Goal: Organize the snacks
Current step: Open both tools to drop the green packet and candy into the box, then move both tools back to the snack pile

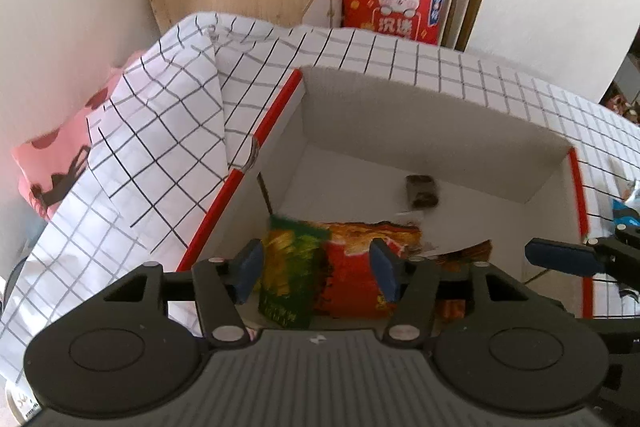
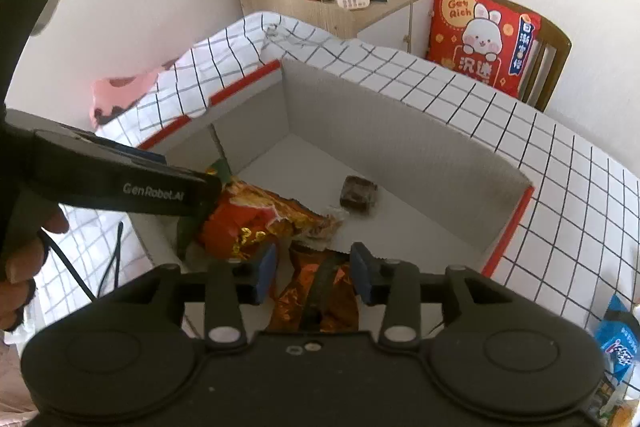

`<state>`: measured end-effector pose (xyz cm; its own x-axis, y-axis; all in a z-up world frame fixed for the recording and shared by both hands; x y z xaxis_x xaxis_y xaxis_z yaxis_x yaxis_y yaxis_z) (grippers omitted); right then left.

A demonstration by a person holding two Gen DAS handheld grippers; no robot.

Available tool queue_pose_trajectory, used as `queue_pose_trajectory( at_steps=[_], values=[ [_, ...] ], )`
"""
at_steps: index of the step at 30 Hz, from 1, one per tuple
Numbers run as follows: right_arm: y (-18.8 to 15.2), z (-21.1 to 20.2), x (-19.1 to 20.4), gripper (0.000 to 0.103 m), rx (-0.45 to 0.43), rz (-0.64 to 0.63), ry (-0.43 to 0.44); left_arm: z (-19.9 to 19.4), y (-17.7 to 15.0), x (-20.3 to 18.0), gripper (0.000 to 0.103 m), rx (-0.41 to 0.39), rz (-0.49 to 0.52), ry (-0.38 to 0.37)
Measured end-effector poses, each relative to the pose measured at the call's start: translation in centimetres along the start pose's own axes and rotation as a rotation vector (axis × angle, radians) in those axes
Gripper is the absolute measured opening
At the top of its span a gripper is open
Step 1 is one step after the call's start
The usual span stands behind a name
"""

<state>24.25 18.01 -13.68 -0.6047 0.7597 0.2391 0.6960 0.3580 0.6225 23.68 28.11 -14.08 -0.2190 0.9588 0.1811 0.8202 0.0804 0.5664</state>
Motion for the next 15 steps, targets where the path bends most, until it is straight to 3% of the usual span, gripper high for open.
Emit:
queue_pose_trajectory(
  at_steps=[15],
  values=[
    [-0.5,-6.2,-0.9,0.061,-0.103,0.046,0.014,-6.5,-0.2,-3.1,0.063,-0.115,0.022,-0.082]
  ],
)
Point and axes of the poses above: each gripper's, at about its wrist camera, not at the fingertips, and z roughly the way its jaws point, x to its left, y to its top, the point moved 9 cm from there along z, roughly the way its jaws point, and after that the axes turned 10 degrees about y, right-handed, at the moved point
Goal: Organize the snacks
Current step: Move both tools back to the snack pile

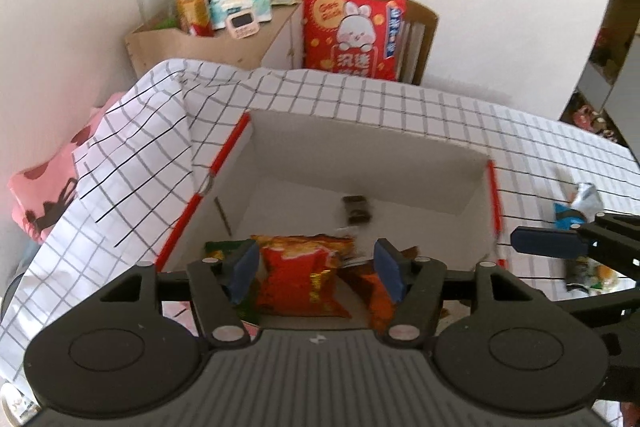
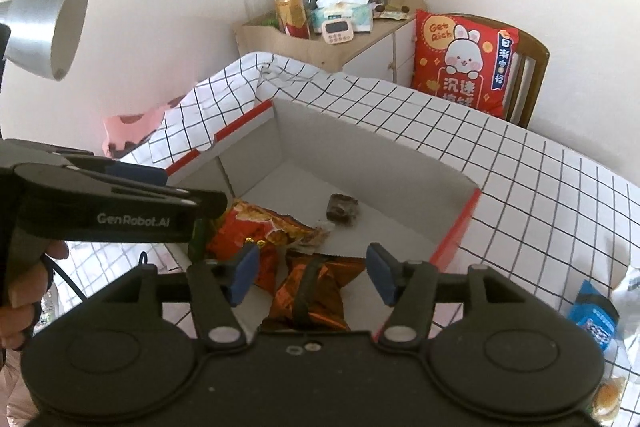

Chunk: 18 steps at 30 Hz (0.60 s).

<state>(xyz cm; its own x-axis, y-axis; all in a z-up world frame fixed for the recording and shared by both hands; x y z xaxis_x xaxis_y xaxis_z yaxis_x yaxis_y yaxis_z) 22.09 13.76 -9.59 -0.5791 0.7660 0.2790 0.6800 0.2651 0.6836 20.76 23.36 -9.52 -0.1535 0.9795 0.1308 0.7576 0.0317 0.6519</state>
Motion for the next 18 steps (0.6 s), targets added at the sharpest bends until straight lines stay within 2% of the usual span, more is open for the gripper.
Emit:
queue_pose_trajectory(
  at_steps=[6,9,18],
  values=[
    [-0.5,-3.4,-0.3,0.070,-0.055,0.017,0.020,-2.4,0.1,-2.5,0.063,-0.053,0.013,-0.034],
    [-0.8,-5.2,-0.5,0.074,-0.082,0.025,0.033,-3.7,0.1,-4.0,0.069,-0.082,0.017,-0.055],
    [-2.4,-10.1,-2.6,0.085,-0.150,0.048,0.008,-6.3,-0.3,-9.4,0.069,-0.118,0.058,-0.144]
  ],
)
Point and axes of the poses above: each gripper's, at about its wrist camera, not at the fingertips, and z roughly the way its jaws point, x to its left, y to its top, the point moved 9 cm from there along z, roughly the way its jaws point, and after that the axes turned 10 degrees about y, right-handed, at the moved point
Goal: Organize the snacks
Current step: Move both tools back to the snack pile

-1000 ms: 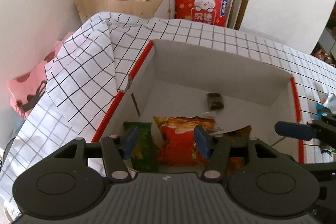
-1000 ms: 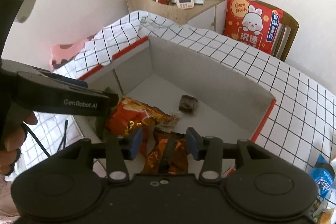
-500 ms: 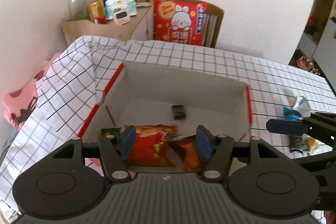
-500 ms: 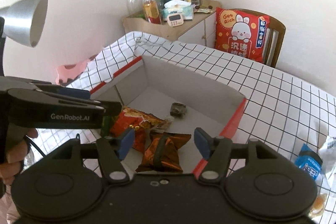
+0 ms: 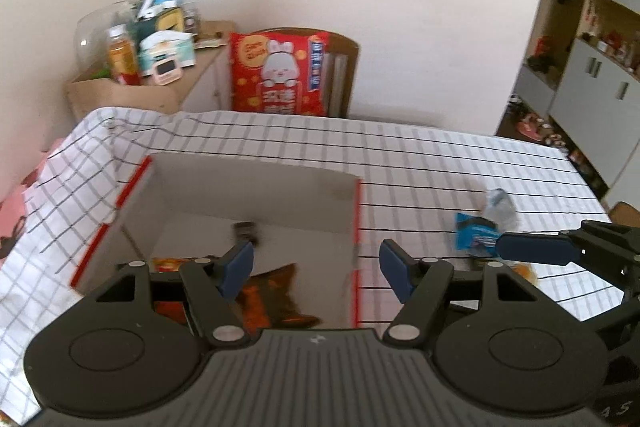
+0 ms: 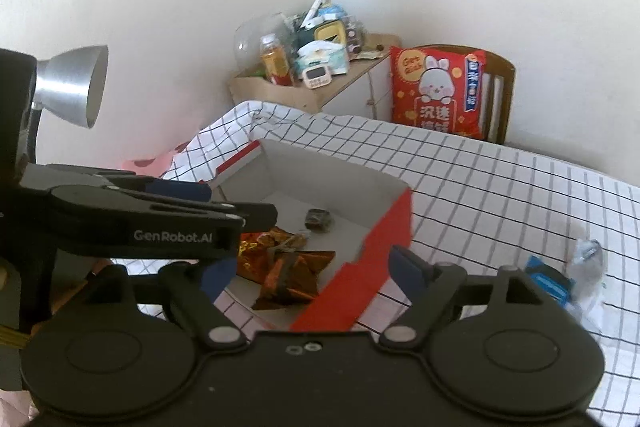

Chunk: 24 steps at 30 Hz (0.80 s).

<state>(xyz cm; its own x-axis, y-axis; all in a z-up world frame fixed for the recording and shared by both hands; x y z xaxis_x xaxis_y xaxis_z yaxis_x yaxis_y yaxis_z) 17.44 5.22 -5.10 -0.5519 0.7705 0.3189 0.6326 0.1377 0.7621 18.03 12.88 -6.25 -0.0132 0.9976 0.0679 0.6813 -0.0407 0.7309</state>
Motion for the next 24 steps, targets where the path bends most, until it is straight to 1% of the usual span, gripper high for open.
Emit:
queue_pose_trajectory(
  at_steps=[4,6,7,10,13,19,24],
  values=[
    [-0.7,-2.4,-1.8,0.091,-0.038,0.014,-0.034,-0.4,0.0,-2.4,0.073,-0.008,0.009,-0.040],
    [-1.2,-3.6,-2.8,0.100,-0.064,0.024,-0.048,-0.5,-0.1,-3.6,0.075,-0.013,0.014,-0.066],
    [-1.5,-4.2,-3.3,0.101,-0.072,0.031,-0.059,-0.5,-0.1,-4.2,0.075,-0.013,0.014,-0.078],
    [-2.4,-5.8,-4.8,0.102,-0.087,0.045,-0.092,-0.3,-0.2,-5.9,0.075,-0.007,0.012,-0.106],
    [-3.6,-7.5,-6.6,0.102,-0.097,0.059,-0.144,0.1,-0.4,-7.7,0.076,0.009,0.014,-0.133],
    [-6.5,-10.3,-10.6,0.102,-0.103,0.124,-0.237,1.1,-1.2,-11.4,0.076,0.031,0.051,-0.156],
    [-9.5,-12.0,-13.3,0.102,-0.076,0.152,-0.304,2.6,-2.1,-14.4,0.076,0.054,0.081,-0.164]
  ],
)
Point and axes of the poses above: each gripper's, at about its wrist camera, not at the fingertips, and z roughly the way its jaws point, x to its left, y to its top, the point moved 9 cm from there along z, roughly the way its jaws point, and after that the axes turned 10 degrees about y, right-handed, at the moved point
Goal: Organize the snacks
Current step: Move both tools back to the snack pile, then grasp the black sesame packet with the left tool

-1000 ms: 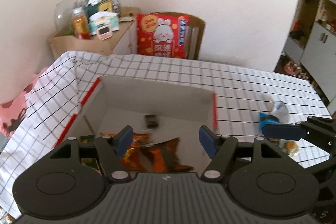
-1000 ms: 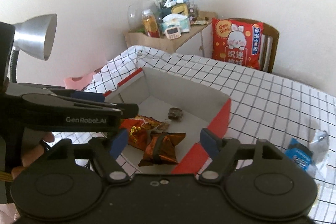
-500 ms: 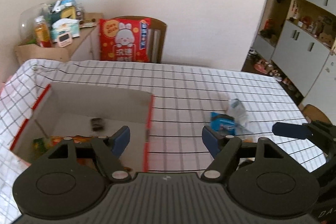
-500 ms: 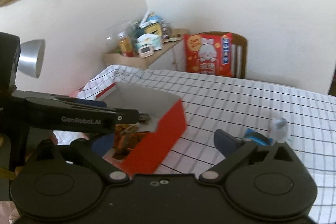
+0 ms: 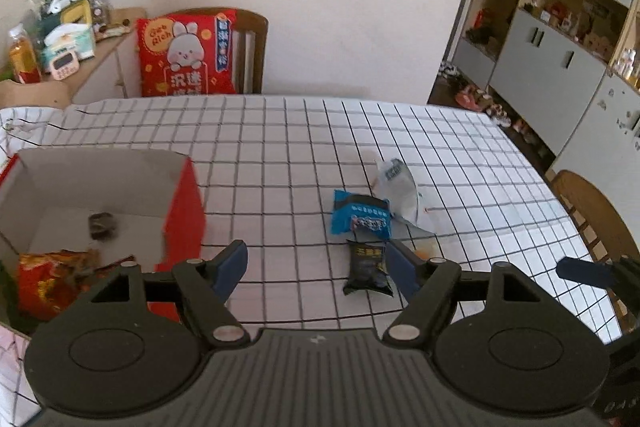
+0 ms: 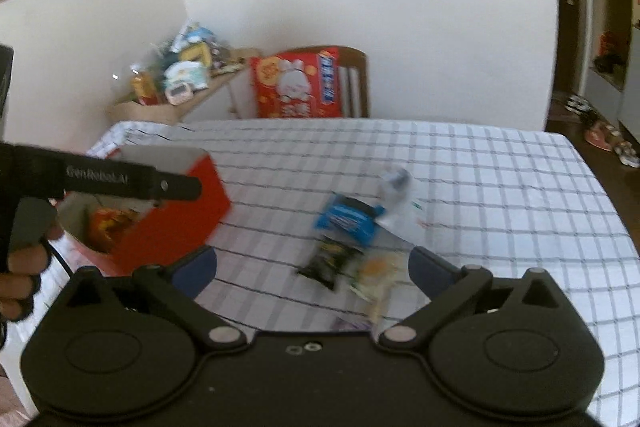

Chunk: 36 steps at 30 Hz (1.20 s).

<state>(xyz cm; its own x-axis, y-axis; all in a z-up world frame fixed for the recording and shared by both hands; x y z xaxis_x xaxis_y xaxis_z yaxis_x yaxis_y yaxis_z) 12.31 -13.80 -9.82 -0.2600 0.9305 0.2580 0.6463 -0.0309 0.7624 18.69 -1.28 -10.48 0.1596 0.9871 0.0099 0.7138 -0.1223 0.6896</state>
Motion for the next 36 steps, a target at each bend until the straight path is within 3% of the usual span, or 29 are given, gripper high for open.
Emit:
queue_pose_trajectory(
  at_steps=[15,24,36],
  values=[
    [-2.9,2.5,-5.4,0.098,0.091,0.062,-0.062,8.0,-2.0,-5.9,0.076,0.162,0.115,0.022],
    [-3.1,6.7,-6.6,0.093,0.168,0.047,-0.015,12.8,-2.5,-6.6,0.076,0.299,0.067,0.023],
    [-3.0,12.1,-7.1,0.076,0.245,0.067,0.021,16.0,-2.7,-7.1,0.074,0.362,0.054,0.014]
  ],
)
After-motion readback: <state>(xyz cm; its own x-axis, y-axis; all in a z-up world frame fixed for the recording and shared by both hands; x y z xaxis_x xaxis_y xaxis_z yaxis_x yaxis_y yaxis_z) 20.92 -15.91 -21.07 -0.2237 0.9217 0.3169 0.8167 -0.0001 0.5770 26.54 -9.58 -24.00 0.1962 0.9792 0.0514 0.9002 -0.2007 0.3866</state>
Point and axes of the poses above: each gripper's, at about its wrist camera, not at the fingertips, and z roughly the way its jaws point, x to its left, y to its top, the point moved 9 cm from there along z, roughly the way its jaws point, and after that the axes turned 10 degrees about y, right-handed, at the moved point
